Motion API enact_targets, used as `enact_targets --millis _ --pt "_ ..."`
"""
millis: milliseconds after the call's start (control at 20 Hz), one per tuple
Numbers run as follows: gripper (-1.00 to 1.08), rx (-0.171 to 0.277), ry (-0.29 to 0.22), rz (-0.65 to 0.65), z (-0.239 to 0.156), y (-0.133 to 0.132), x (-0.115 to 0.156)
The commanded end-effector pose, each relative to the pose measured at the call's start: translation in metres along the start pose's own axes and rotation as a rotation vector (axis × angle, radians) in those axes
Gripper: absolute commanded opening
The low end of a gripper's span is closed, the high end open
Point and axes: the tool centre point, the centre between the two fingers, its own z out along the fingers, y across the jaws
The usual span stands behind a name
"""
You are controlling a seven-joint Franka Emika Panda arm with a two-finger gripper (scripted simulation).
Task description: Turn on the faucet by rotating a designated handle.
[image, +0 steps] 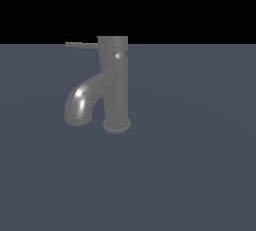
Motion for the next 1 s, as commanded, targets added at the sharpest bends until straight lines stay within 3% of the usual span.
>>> enact_targets --millis 0,500,950 --pt "-1.00 0.000 0.019 0.061 -0.003 -0.014 0.000" --pt "-1.00 -0.012 0.071 0.283 0.005 -0.074 0.004" --pt "-1.00 -0.036 0.082 0.475 0.043 -0.128 0.017"
